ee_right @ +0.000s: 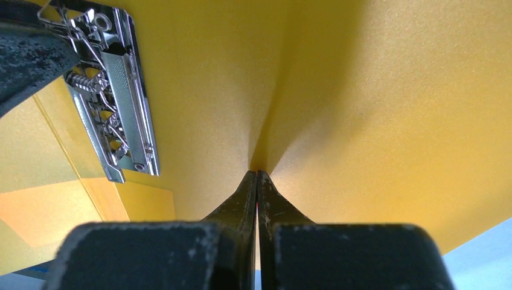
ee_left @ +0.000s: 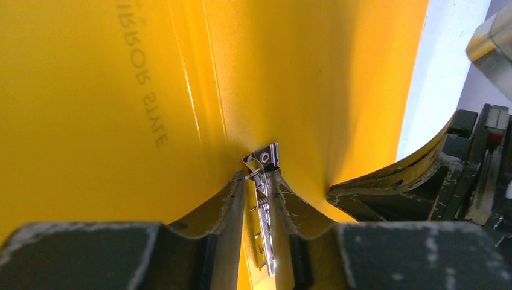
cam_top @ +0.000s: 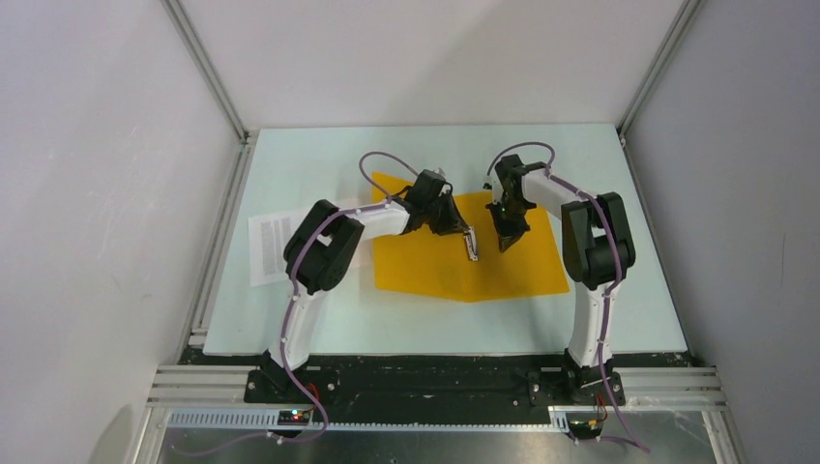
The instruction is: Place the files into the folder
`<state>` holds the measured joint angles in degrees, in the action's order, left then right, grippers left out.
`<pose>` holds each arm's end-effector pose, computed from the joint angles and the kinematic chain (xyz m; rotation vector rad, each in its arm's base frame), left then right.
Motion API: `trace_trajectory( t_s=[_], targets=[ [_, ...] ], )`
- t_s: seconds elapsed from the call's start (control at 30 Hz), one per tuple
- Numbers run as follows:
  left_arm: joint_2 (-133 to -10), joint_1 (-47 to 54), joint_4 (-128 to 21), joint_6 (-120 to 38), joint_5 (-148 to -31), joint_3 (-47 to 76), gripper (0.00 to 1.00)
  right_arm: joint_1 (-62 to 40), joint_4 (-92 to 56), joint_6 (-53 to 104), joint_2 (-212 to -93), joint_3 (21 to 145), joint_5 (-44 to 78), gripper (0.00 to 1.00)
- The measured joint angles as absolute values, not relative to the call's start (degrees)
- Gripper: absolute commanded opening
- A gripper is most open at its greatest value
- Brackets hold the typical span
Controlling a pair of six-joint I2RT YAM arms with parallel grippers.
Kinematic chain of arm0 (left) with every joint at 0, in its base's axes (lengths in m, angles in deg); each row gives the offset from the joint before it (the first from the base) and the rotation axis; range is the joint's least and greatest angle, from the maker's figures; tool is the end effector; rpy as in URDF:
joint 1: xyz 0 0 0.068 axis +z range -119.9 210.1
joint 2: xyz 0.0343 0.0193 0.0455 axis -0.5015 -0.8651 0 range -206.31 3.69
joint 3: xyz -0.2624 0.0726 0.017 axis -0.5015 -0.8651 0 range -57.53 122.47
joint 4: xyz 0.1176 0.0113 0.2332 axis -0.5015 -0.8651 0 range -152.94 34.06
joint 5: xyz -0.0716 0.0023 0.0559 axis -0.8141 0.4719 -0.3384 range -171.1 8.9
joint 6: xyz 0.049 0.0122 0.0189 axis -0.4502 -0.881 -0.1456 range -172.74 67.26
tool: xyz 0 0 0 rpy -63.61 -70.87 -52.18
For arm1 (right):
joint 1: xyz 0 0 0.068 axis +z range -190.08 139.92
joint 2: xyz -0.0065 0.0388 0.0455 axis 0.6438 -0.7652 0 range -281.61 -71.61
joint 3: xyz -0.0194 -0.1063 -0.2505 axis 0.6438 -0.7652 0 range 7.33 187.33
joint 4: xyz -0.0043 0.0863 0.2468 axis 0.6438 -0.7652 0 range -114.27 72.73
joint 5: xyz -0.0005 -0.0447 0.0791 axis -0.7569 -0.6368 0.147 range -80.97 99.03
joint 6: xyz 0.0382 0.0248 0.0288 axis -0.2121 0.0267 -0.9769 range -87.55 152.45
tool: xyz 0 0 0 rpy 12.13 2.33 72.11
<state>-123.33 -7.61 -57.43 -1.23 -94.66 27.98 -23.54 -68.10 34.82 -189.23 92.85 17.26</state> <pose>0.3758 -0.3012 0.1328 -0.1744 2.5350 -0.9897 0.3775 0.1173 0.1597 -0.5103 2.9844 0.2391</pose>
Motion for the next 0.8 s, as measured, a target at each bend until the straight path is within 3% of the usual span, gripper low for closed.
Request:
trace_trajectory(
  t_s=[0.2, 0.43, 0.8],
  targets=[
    [-123.3, -7.7, -58.2, -1.1, -93.2, 27.9, 0.15, -23.4, -68.0, 33.9, -189.3, 94.2, 17.5, 0.0],
    [-123.3, -7.8, -58.2, -0.2, -93.0, 27.8, 0.08, -22.0, -67.7, 34.1, -188.8, 95.8, 19.6, 0.2],
    [-123.3, -8.0, -58.3, 4.3, -92.1, 27.8, 0.02, -14.2, -58.8, 33.5, -175.3, 88.1, 19.8, 0.32]
  ],
)
